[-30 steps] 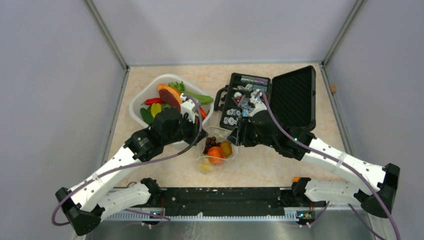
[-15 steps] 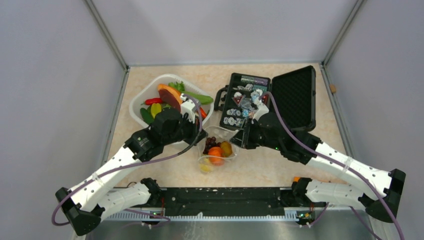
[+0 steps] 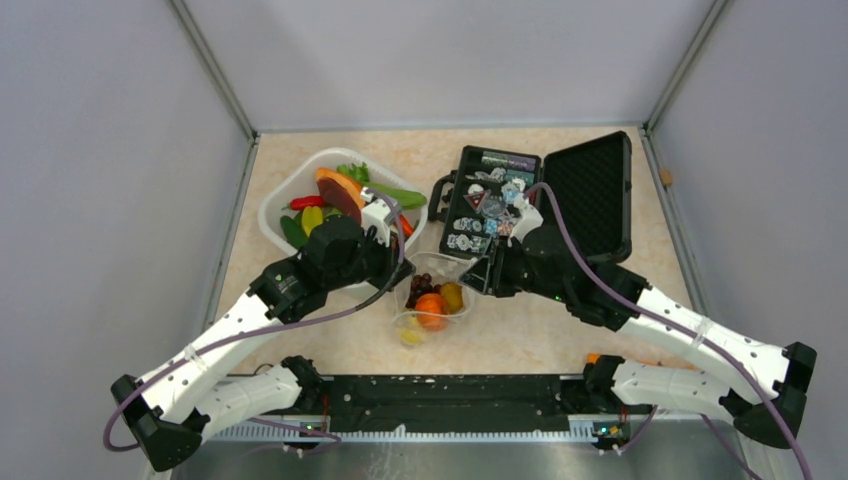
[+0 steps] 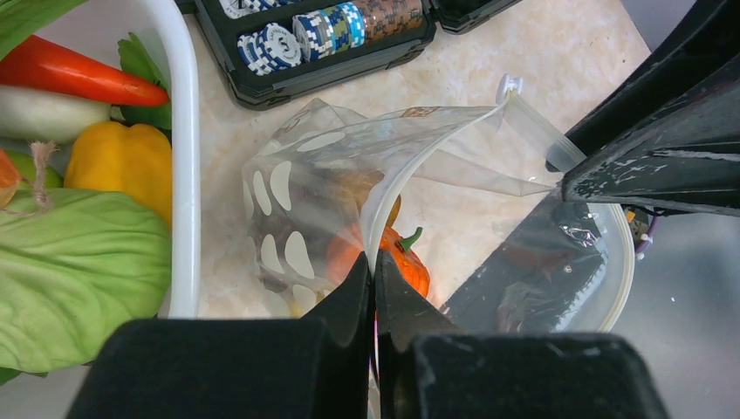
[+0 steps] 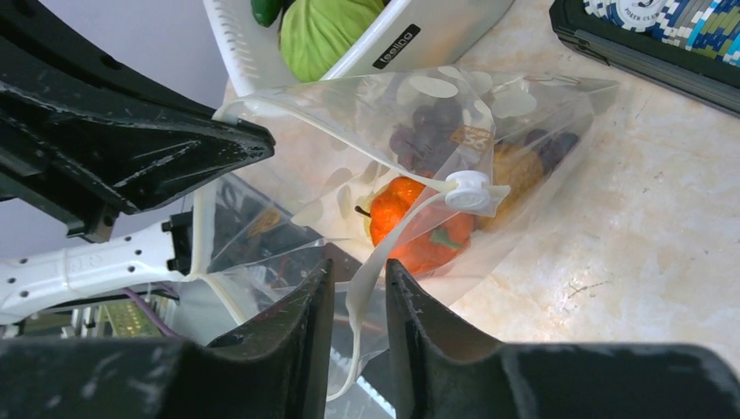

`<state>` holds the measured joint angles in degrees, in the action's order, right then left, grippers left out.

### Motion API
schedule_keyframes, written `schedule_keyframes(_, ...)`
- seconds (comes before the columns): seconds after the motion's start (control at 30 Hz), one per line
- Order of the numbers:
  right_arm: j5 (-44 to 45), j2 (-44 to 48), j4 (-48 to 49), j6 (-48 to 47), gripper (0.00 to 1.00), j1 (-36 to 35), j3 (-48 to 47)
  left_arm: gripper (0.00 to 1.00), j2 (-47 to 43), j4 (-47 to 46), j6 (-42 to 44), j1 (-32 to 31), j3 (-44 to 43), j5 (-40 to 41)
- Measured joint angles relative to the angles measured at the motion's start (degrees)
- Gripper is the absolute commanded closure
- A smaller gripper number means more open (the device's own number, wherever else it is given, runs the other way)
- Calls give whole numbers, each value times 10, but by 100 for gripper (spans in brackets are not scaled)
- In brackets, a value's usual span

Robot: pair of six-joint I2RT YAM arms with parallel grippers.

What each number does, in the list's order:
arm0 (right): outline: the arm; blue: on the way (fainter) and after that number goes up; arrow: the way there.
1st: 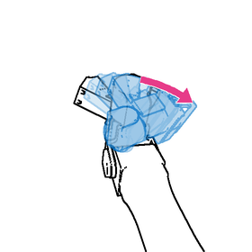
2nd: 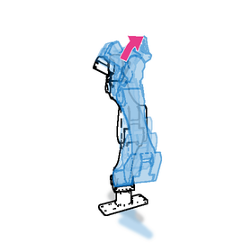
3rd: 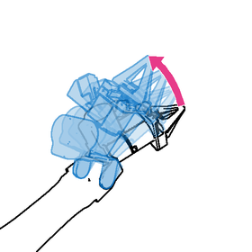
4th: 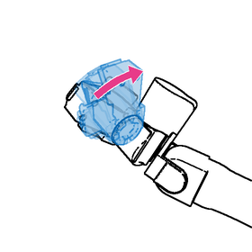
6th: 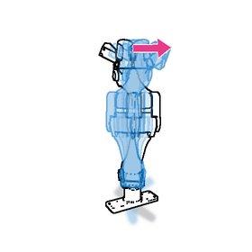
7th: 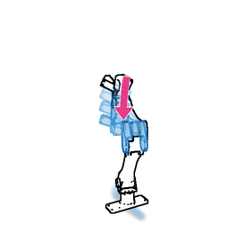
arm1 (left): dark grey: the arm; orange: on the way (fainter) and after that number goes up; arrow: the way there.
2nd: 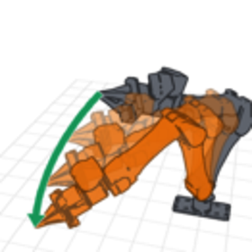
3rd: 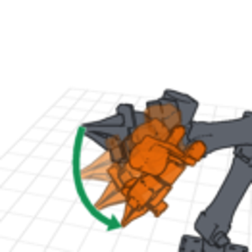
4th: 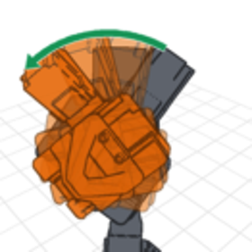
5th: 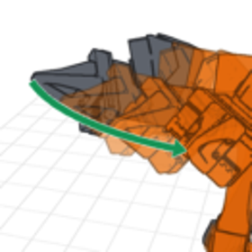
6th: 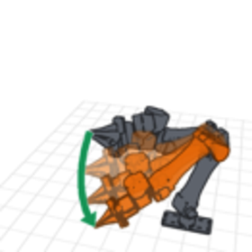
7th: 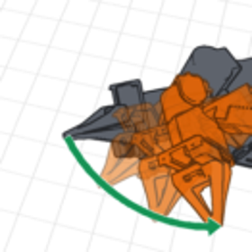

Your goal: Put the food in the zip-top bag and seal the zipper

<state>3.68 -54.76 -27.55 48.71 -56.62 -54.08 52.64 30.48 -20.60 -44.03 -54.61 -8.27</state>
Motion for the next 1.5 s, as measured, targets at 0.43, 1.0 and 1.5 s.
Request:
schedule_keyframes(0.43,3,-34,-5,-17,100,0,-1,100,0,2,0,0,0,0)
schedule_keyframes(1.0,426,-210,-313,-38,100,-170,-247,100,-6,8,0,0,0,-11)
schedule_keyframes(1.5,379,-109,-213,-149,43,-166,-195,100,-7,13,-1,0,0,49)
